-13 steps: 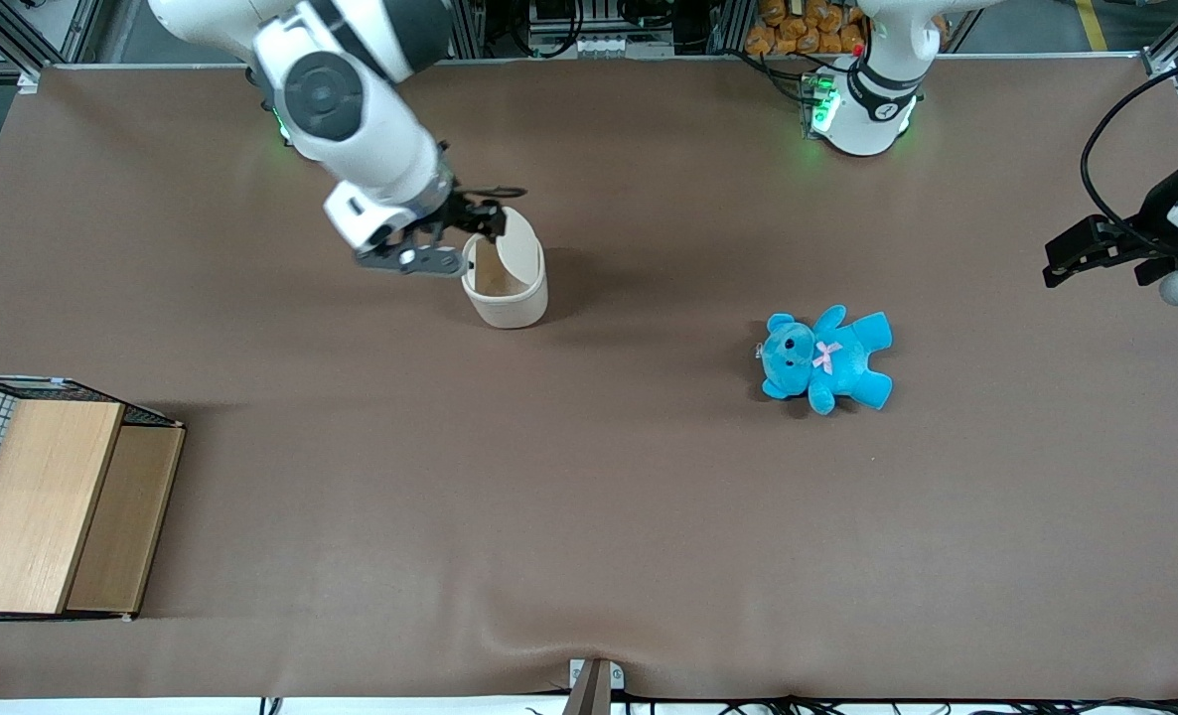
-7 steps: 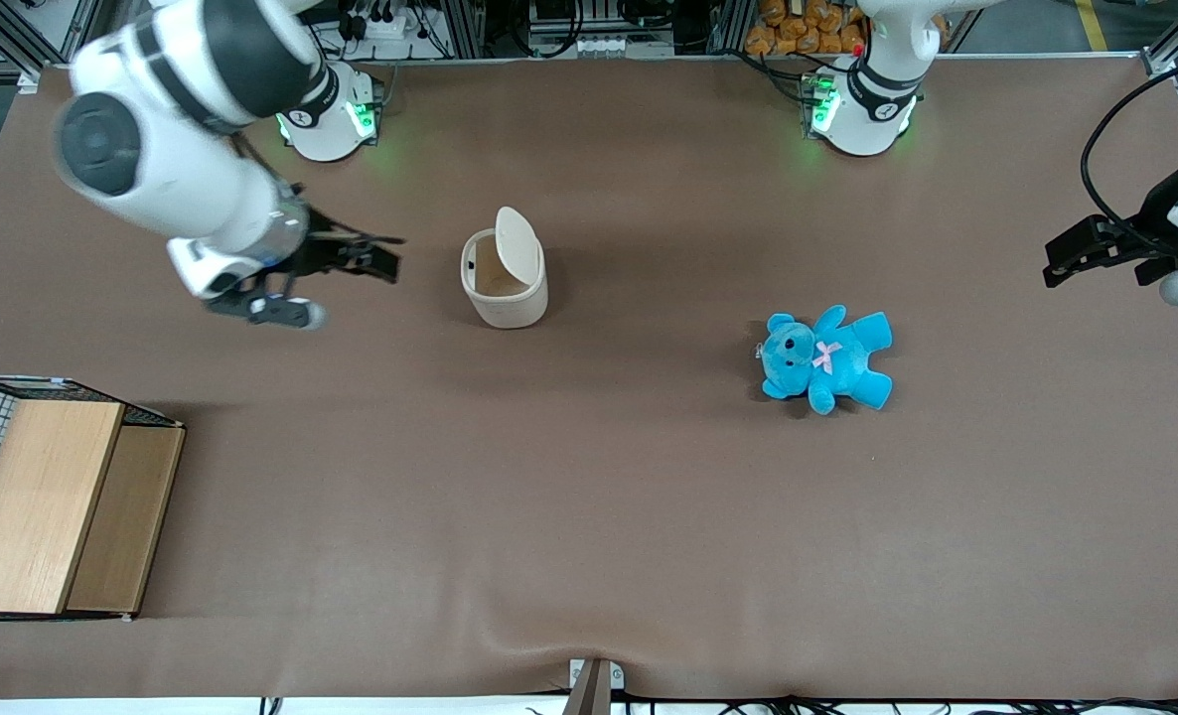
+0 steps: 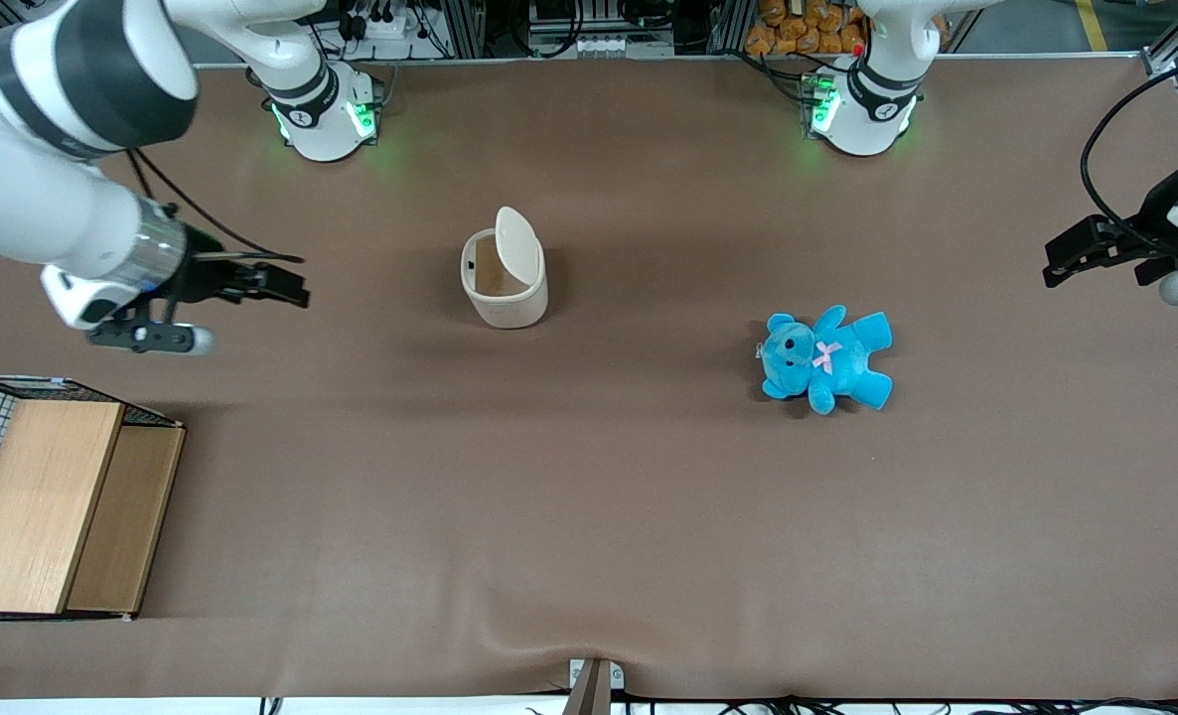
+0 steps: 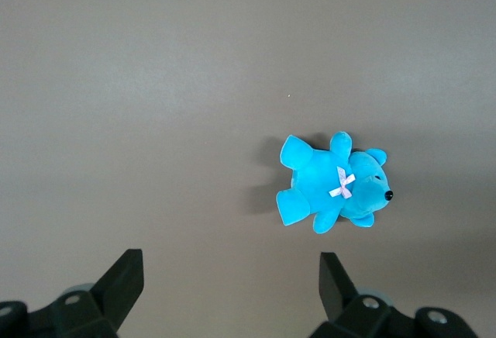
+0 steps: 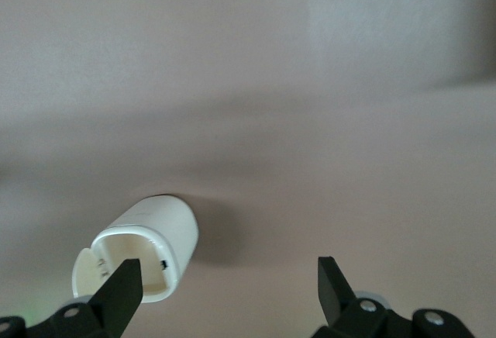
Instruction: Open trash can with right arm
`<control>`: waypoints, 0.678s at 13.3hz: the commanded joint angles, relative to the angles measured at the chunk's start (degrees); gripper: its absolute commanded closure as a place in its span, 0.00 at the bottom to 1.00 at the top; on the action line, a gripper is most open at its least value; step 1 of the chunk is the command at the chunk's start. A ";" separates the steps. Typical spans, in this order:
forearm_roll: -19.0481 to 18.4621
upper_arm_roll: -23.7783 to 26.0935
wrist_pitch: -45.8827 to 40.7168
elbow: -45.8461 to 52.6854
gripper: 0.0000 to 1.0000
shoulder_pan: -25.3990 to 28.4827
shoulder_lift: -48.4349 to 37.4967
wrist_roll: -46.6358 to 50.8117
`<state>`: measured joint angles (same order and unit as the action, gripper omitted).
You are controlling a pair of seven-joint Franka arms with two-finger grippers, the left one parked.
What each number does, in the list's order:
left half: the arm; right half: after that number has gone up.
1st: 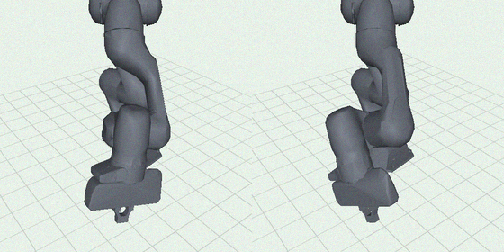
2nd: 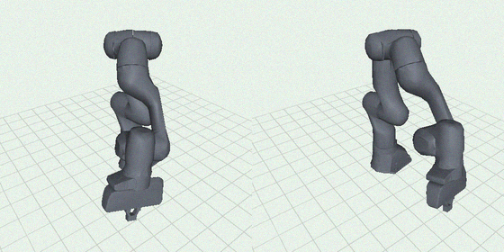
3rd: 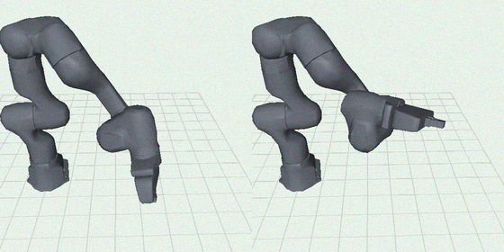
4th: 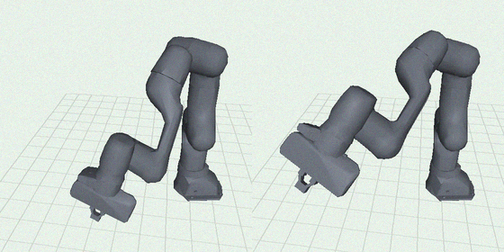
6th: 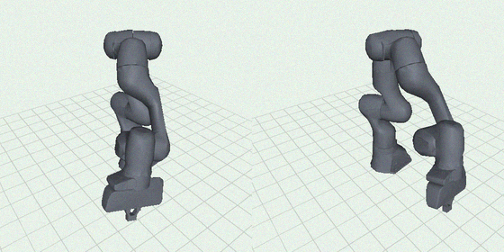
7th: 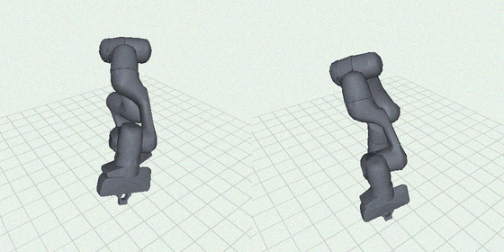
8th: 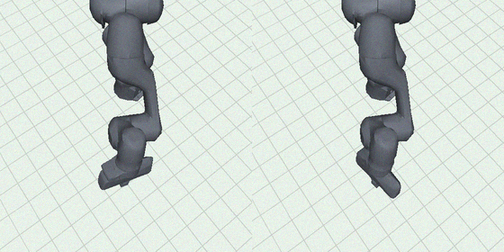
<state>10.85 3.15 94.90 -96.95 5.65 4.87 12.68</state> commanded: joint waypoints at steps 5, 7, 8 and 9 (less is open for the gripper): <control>-3.90 1.42 -2.53 4.40 0.00 -4.15 0.50 -7.93; -4.16 0.98 -2.62 4.49 0.00 -3.54 0.32 -8.29; -4.25 0.80 -2.79 4.49 0.00 -3.80 0.15 -8.29; -4.17 0.89 -3.58 4.58 0.00 -4.50 -0.12 -8.37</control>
<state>7.40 3.19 93.22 -93.72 2.95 4.87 5.15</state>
